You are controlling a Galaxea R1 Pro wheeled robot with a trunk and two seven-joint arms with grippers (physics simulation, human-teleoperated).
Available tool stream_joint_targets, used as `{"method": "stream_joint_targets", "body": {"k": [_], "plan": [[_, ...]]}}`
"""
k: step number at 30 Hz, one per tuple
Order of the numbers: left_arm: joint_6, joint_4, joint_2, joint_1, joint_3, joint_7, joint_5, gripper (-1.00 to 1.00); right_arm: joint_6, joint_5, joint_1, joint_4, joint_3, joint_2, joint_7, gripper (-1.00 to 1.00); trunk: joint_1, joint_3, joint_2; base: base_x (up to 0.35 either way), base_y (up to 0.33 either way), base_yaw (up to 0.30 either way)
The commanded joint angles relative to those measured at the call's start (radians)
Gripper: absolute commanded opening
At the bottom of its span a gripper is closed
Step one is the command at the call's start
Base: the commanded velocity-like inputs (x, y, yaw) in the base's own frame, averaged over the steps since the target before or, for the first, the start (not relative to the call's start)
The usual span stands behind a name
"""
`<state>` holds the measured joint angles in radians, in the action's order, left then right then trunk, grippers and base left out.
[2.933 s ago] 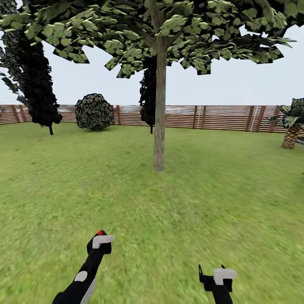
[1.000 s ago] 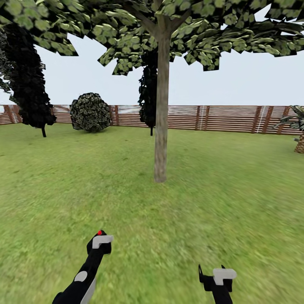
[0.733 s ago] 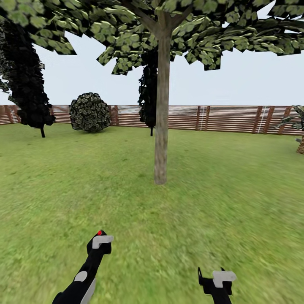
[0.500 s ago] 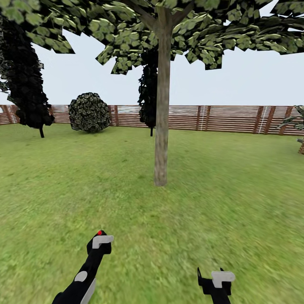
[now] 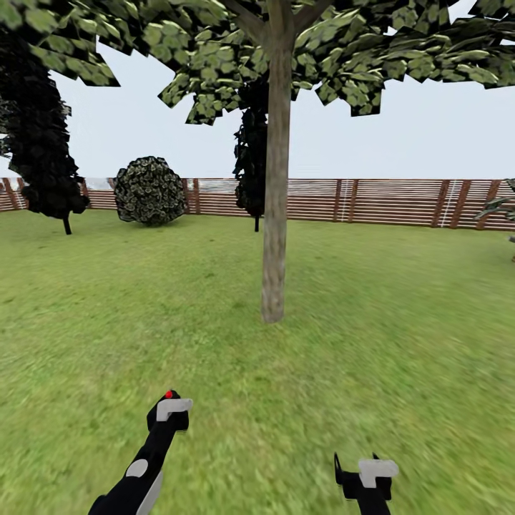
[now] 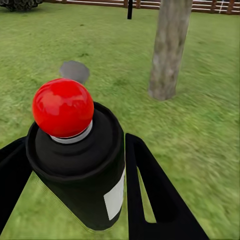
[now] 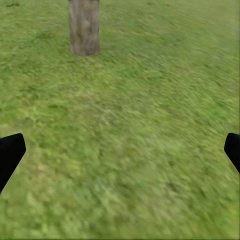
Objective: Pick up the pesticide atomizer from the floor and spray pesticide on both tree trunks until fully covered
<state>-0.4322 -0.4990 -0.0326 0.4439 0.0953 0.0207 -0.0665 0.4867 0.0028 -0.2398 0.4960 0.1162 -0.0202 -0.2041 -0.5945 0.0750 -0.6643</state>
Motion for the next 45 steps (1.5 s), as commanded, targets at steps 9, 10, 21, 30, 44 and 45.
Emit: {"method": "stream_joint_targets", "body": {"k": [9,10,21,30,44,45], "plan": [[-0.003,0.0,-0.002,0.001,0.007,0.002,-0.007,-1.0,0.001,0.0,-0.001,-0.001,0.008,-0.001,-0.01,1.0,-0.001,0.002,-0.001,0.348,-0.046,0.0],[-0.003,0.0,-0.002,0.001,0.007,0.002,-0.007,-1.0,0.001,0.0,-0.001,-0.001,0.008,-0.001,-0.009,1.0,-0.001,0.002,-0.001,0.328,-0.131,0.0],[-0.005,-0.001,-0.003,0.001,0.009,0.002,-0.007,-1.0,0.001,0.0,-0.001,-0.001,0.008,-0.001,-0.01,1.0,-0.001,0.002,-0.001,0.252,-0.108,0.0],[-0.006,-0.01,-0.003,0.001,0.014,-0.001,-0.002,-1.0,0.004,-0.002,0.0,0.001,0.007,-0.003,-0.009,1.0,-0.001,0.002,-0.001,0.019,-0.005,0.0],[-0.027,-0.027,-0.001,0.001,0.01,0.01,0.001,-1.0,-0.045,-0.002,-0.01,0.016,-0.001,-0.064,0.065,1.0,-0.001,0.002,-0.001,0.0,0.0,0.0],[-0.026,-0.026,-0.001,0.001,0.009,0.017,0.001,-1.0,-0.074,-0.002,-0.019,0.016,-0.001,-0.074,0.095,1.0,-0.001,0.002,-0.001,0.0,0.0,0.0]]}}
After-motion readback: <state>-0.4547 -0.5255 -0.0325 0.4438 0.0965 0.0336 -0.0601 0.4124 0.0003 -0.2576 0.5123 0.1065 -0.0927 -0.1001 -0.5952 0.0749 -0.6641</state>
